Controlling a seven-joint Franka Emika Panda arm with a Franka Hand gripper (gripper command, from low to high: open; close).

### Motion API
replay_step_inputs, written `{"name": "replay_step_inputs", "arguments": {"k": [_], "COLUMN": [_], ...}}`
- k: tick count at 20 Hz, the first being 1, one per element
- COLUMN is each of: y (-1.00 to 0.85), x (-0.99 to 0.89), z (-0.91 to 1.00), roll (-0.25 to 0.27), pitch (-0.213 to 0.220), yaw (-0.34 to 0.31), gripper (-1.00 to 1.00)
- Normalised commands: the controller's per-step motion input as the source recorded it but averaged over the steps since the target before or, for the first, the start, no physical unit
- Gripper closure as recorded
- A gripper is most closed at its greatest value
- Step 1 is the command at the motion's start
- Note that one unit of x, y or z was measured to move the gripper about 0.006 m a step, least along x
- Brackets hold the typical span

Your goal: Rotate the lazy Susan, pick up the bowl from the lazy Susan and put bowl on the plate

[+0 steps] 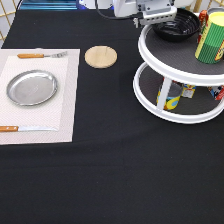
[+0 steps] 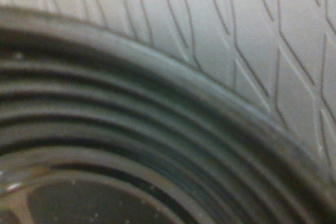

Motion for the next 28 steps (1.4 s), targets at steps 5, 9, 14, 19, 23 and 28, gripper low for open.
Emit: {"name": "replay_step_inputs", "arguments": {"k": [5, 9, 14, 19, 23, 28], "y": [-0.08, -0.31, -0.40, -0.45, -0.68, -0.83], "x": [-0.09, -0.04, 0.00, -0.01, -0.06, 0.01], "z": [-0.07, -0.16, 0.09, 0.73, 0.89, 0.61], "roll": [0.000, 0.002, 0.042, 0.124, 0.194, 0.206], "pitch": [0.001, 0.000, 0.048, 0.103, 0.141, 0.081], "yaw": [0.000, -0.022, -0.061, -0.056, -0.013, 0.000], "gripper": [1.00, 1.00, 1.00, 1.00, 1.00, 1.00]}}
